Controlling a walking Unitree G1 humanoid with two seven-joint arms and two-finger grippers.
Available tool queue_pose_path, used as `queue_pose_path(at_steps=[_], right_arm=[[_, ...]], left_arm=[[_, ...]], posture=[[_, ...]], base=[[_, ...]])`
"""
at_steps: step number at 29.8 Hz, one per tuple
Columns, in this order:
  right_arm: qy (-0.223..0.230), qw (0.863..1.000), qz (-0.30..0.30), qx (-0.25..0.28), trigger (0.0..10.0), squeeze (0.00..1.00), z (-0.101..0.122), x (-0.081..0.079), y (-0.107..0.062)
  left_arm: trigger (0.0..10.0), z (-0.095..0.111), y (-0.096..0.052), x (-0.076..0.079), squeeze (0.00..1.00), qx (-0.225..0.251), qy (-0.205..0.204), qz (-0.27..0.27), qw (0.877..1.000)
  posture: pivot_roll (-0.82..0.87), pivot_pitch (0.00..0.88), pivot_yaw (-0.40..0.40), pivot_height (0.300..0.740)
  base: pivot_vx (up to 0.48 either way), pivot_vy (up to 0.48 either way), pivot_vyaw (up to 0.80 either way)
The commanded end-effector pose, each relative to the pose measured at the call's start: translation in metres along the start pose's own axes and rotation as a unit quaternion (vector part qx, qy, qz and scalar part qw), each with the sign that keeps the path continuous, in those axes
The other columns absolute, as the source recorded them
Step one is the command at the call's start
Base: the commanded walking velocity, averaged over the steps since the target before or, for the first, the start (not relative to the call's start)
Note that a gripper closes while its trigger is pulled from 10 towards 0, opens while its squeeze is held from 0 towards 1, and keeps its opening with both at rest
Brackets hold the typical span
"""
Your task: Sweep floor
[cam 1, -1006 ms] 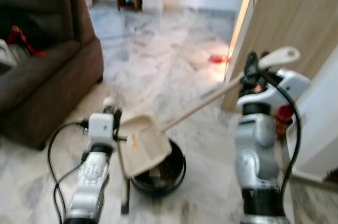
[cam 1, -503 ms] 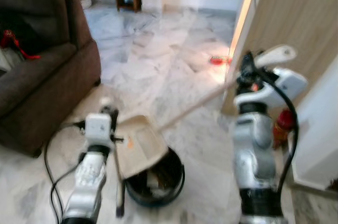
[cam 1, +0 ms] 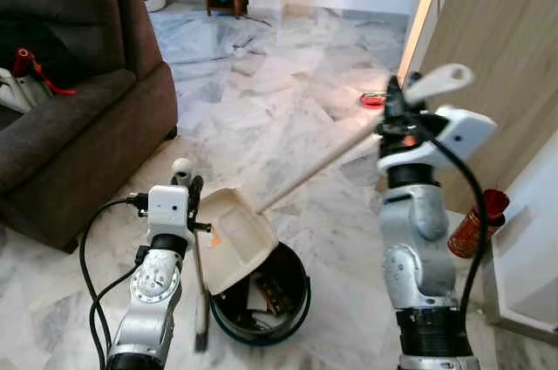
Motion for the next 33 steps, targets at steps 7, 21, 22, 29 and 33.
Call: queue_pose_path(at_steps=[7, 21, 22, 29, 33], right_arm=[[-0.026, 0.993, 0.077, 0.082, 10.0, 0.00, 0.038, -0.030, 0.008], [-0.036, 0.983, 0.123, 0.131, 10.0, 0.00, 0.061, -0.050, 0.009], [-0.034, 0.981, 0.130, 0.137, 10.0, 0.00, 0.065, -0.053, 0.008], [-0.052, 0.973, 0.159, 0.156, 10.0, 0.00, 0.074, -0.061, 0.006], [-0.087, 0.967, 0.189, 0.150, 10.0, 0.00, 0.069, -0.068, 0.003]], left_arm=[[10.0, 0.013, 0.002, 0.004, 0.00, 0.028, -0.004, -0.009, 1.000], [10.0, 0.013, 0.001, 0.008, 0.00, 0.029, 0.006, -0.021, 0.999], [10.0, 0.013, 0.001, 0.008, 0.00, 0.029, 0.006, -0.022, 0.999], [10.0, 0.012, 0.001, 0.009, 0.00, 0.027, 0.006, -0.024, 0.999], [10.0, 0.012, 0.002, 0.010, 0.00, 0.027, 0.007, -0.025, 0.999]], posture=[[0.03, 0.000, 0.042, 0.740], [0.03, 0.000, 0.042, 0.740], [0.03, 0.000, 0.042, 0.740], [0.03, 0.000, 0.044, 0.740], [0.03, 0.000, 0.044, 0.740]], base=[[0.000, 0.000, 0.00], [0.000, 0.000, 0.00], [0.000, 0.000, 0.00], [0.000, 0.000, 0.00], [0.000, 0.000, 0.00]])
Point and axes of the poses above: a point about 5 cm out from each wrist's last joint towards the gripper, its own y axis pointing out of the wrist towards the gripper, its own z axis along the axis of the wrist's last joint, x = y × z, the point moved 5 cm from there along y, pointing out of the wrist towards the gripper, and after that the axes turned 9 degrees about -y, right-handed, at the moved point
